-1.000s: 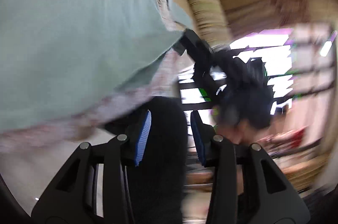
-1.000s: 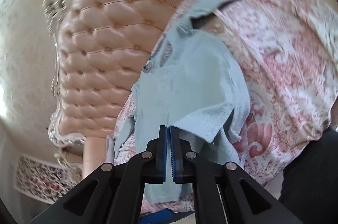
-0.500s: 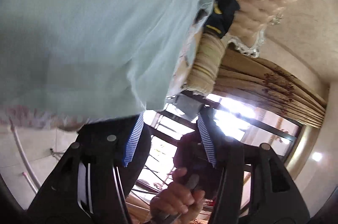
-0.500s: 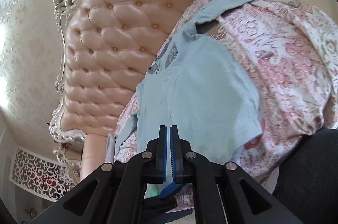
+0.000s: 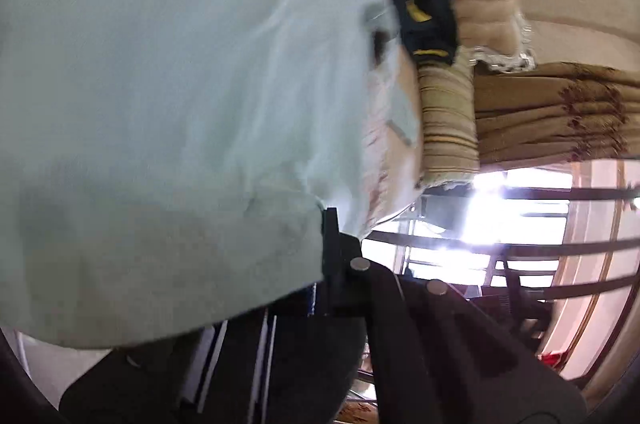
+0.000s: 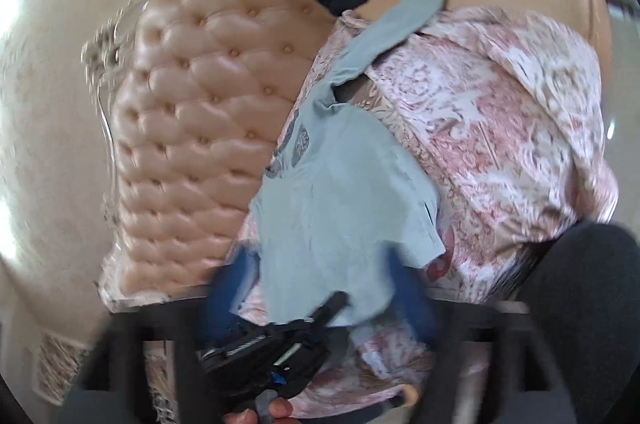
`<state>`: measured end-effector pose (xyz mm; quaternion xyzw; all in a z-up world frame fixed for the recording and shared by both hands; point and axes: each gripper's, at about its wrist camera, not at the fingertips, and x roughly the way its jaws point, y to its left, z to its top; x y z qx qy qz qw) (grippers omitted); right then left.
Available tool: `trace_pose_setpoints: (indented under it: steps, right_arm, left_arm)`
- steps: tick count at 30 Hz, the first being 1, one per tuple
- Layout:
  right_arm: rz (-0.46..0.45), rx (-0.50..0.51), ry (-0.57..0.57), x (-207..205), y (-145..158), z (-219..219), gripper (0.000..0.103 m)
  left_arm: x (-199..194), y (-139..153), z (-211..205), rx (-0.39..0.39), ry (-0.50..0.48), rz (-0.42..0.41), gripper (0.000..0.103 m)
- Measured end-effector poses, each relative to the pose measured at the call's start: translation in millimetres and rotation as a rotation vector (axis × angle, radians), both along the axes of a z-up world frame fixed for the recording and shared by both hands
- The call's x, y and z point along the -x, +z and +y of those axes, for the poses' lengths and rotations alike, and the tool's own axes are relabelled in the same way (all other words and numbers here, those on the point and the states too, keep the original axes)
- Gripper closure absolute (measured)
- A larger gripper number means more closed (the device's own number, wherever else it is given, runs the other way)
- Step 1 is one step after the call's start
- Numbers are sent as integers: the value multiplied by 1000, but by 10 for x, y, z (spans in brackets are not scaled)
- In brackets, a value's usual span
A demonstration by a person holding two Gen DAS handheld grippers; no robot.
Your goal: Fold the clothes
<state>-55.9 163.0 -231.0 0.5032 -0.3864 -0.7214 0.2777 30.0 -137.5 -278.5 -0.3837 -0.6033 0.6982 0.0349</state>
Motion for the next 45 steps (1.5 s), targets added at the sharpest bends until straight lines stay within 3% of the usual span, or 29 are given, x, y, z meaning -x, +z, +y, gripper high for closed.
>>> trace_pose_setpoints:
  steps: [4, 13, 16, 19, 23, 25, 28, 32, 34, 35, 38, 45]
  right_arm:
    - [-69, 84, -59, 27, -147, 78, 18]
    - [-208, 203, -67, 56, -538, -101, 18]
    - [-160, 168, -94, 145, -546, -86, 17]
    - [-62, 93, -36, 320, -466, -149, 17]
    - [96, -118, 240, 587, -340, -470, 17]
    - [213, -316, 437, 603, -240, -685, 17]
    - [344, -506, 641, 571, -175, -894, 35]
    - [374, -558, 754, 585, -227, -1100, 59]
    - [389, -578, 797, 554, -263, -1196, 63]
    - [397, -588, 815, 542, -281, -1241, 65]
    - [392, -616, 765, 579, -283, -1237, 94]
    - [447, -773, 517, 421, 252, -822, 96]
  left_arm:
    - [57, 215, -195, -30, 3, 59, 102]
    - [290, 374, -570, -46, 43, 78, 102]
    - [252, 360, -649, -41, 50, 72, 102]
    - [269, 322, -688, -45, 57, 60, 102]
    - [267, 284, -727, -44, 57, 51, 102]
    - [257, 256, -761, -47, 60, 47, 102]
    - [251, 212, -799, -58, 70, 41, 102]
    - [241, 191, -824, -69, 72, 39, 101]
    - [235, 196, -838, -68, 72, 39, 101]
    - [233, 197, -845, -69, 72, 39, 101]
    - [219, 201, -846, -81, 69, 41, 102]
    - [234, 269, -481, -88, -48, 71, 102]
